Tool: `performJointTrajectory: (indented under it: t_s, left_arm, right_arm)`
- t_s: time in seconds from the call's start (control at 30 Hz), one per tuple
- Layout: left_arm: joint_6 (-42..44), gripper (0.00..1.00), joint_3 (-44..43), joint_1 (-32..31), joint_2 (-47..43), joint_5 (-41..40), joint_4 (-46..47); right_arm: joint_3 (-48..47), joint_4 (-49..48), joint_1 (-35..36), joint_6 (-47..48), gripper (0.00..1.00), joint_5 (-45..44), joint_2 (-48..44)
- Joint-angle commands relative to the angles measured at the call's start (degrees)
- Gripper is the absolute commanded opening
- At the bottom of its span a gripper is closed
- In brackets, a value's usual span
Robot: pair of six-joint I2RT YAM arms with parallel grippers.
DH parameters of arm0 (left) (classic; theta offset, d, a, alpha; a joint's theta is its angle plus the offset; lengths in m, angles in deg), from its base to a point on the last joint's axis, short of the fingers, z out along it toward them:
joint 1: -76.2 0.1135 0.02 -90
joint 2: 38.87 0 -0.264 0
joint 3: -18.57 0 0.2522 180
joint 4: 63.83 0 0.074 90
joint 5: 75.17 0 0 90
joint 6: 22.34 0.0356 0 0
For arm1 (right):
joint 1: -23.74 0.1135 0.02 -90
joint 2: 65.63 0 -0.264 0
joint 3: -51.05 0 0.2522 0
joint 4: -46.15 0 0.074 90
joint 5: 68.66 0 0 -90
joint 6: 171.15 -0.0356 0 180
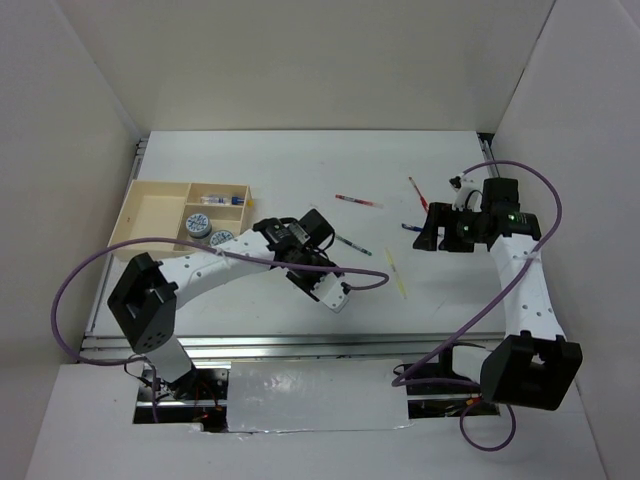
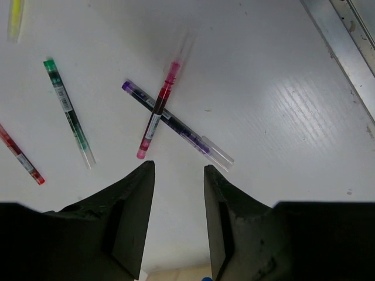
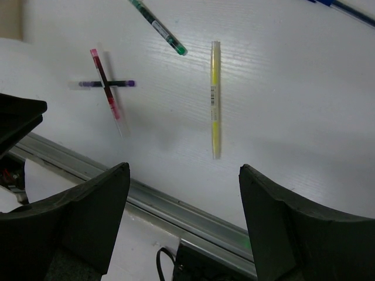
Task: Sort the stationery into containers
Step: Pick up the pen from the center of the board.
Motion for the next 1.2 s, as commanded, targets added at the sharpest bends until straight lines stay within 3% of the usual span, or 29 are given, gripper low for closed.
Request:
performJointTrajectory:
  t_s: [0.0,0.53,1.17]
  left_arm:
    - [4.42,0.5,-1.95,-0.34,2.11,1.6,1.14]
    - [7.59,0.45,-5.37,0.36,13.36,5.29,5.45]
    - [9.26,0.38,-4.14,-0.07,17.94,5.47,7.82]
  right_arm:
    - [-1.04,0.55,-0.48,0.22,0.81,1.25,0.58]
    - [0.28,-0.15,-2.41,0.22,0.81,0.81,2.08]
    - [-0.87,0.2,-2.94,0.22,0.81,1.34,5.33]
